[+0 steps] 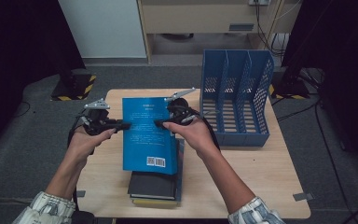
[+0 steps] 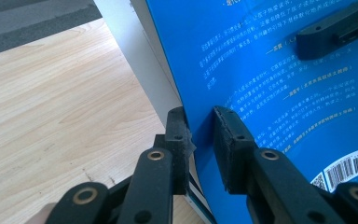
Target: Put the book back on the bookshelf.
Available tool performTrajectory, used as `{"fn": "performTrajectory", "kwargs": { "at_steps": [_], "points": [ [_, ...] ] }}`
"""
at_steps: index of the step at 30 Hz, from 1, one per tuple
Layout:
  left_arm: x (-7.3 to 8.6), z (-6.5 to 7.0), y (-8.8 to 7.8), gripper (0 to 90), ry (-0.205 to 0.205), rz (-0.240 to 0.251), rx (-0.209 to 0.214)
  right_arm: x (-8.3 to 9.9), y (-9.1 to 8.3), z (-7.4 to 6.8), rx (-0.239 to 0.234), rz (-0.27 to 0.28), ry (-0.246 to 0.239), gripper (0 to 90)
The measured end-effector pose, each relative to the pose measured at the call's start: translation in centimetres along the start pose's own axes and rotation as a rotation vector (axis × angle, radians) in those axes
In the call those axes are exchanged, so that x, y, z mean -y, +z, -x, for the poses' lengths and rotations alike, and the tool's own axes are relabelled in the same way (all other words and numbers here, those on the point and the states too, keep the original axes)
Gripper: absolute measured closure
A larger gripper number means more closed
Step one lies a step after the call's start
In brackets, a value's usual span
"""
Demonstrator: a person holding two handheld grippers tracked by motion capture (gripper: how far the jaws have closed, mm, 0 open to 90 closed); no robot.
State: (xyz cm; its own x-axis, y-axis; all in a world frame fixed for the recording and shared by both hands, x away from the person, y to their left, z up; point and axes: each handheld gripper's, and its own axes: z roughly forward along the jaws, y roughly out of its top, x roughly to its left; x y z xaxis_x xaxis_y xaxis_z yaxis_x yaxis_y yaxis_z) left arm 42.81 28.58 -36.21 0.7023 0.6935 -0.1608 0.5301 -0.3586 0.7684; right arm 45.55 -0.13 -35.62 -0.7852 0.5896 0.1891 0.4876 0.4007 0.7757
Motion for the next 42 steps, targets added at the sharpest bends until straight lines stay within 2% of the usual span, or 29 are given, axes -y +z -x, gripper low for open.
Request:
{"fn": "performTrajectory", "kwargs": {
  "at_steps": [6,9,18,22,29,37,42],
  "points": [
    [-1.2,-0.8,-0.1,76.6,0.012,-0.005,-0.002,-0.9,0.1,0.7,0.006,0.035,0.001,52.0],
    [-1.9,-1.2,-0.2,76.8,0.019,-0.018,-0.007,-1.6,0.2,1.0,0.011,0.038,-0.023,52.8],
    [-4.2,-1.7,0.2,77.1,0.094,-0.064,-0.021,-2.1,0.0,2.0,0.020,0.084,-0.026,54.3],
    [-4.6,-1.9,0.3,77.2,0.090,-0.065,-0.017,-2.2,0.0,2.1,0.034,0.093,-0.021,54.5],
    [-4.6,-1.7,-0.1,77.3,0.081,-0.038,-0.027,-2.4,-0.4,1.6,0.058,0.118,-0.020,56.0],
    [-5.1,-2.5,0.0,77.5,0.069,-0.022,-0.032,-3.2,-0.1,2.0,0.072,0.130,-0.028,57.2],
    [-5.1,-2.2,-0.3,77.6,0.083,-0.023,-0.040,-3.3,-0.1,1.9,0.077,0.139,-0.043,57.6]
  ]
}}
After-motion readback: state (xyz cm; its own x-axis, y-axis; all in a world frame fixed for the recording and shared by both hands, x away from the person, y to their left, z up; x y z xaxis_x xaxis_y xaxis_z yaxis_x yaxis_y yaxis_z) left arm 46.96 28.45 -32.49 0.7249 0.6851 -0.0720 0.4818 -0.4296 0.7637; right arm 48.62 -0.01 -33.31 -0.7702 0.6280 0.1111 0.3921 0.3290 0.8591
